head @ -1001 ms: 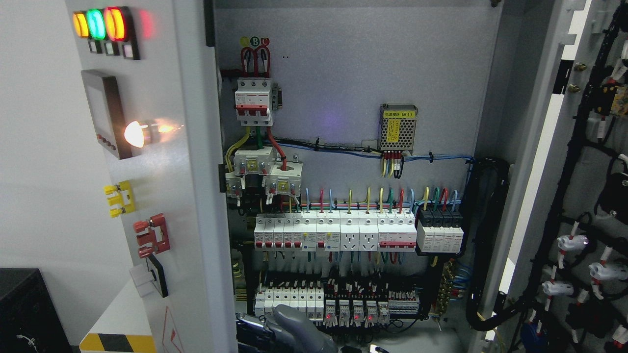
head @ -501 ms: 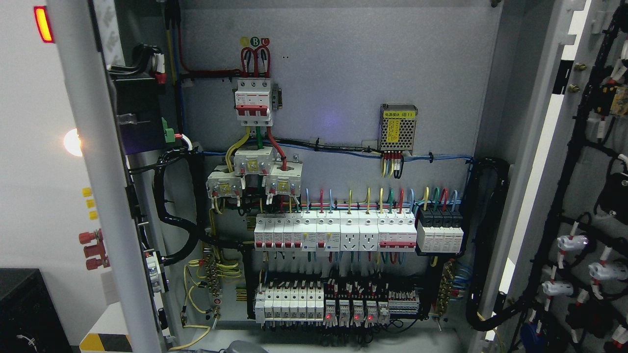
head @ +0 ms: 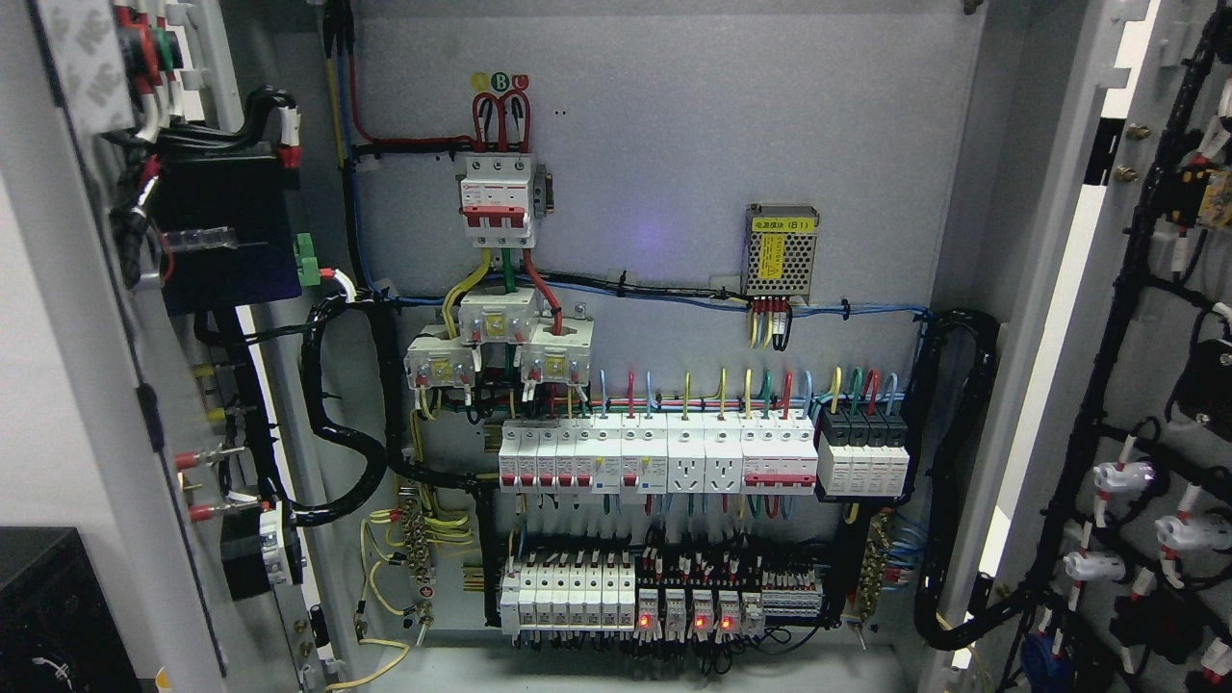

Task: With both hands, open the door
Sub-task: 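Swing the indicator-light door fully open with the right hand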

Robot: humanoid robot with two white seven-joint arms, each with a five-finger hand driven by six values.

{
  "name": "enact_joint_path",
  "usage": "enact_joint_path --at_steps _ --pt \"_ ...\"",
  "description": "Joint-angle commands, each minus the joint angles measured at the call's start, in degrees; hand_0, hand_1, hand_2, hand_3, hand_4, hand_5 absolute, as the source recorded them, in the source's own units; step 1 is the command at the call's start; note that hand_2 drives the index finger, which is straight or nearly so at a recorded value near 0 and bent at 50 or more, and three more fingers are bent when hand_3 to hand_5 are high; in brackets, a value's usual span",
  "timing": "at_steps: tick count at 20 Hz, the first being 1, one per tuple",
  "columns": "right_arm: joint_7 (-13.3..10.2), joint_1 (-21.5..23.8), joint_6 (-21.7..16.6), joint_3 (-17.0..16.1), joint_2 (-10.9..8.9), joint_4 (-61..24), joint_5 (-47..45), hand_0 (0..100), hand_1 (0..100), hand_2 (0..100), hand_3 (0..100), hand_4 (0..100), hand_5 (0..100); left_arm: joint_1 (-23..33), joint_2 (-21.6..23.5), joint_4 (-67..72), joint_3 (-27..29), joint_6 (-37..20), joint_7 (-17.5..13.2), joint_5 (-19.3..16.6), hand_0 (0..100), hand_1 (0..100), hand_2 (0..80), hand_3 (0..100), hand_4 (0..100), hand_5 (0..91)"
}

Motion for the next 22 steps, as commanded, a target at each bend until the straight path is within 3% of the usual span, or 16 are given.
enact_joint_path --at_steps 1,13,19,22 --pt "0.0 -0.5 -0.04 7.91 -0.03 0.21 0.45 0 0 0 0 0 0 0.0 0.0 0.0 0.03 -0.03 0.04 -1.23 0 0 0.0 0 0 0.0" --pt "0.0 -2.17 0.05 7.92 -0.03 0.29 0.45 0 0 0 0 0 0 0.0 0.0 0.0 -0.06 -0.03 0.04 -1.23 0 0 0.0 0 0 0.0" --pt "-0.17 -2.17 0.67 -3.05 -0.03 1.08 0.54 0 0 0 0 0 0 -0.79 0.0 0.0 0.03 -0.03 0.04 -1.32 0 0 0.0 0 0 0.0" --pt "-0.35 -2.08 0.67 -6.85 -0.03 1.96 0.54 0 0 0 0 0 0 -0.88 0.09 -0.35 -0.41 -0.03 0.04 -1.67 0 0 0.0 0 0 0.0"
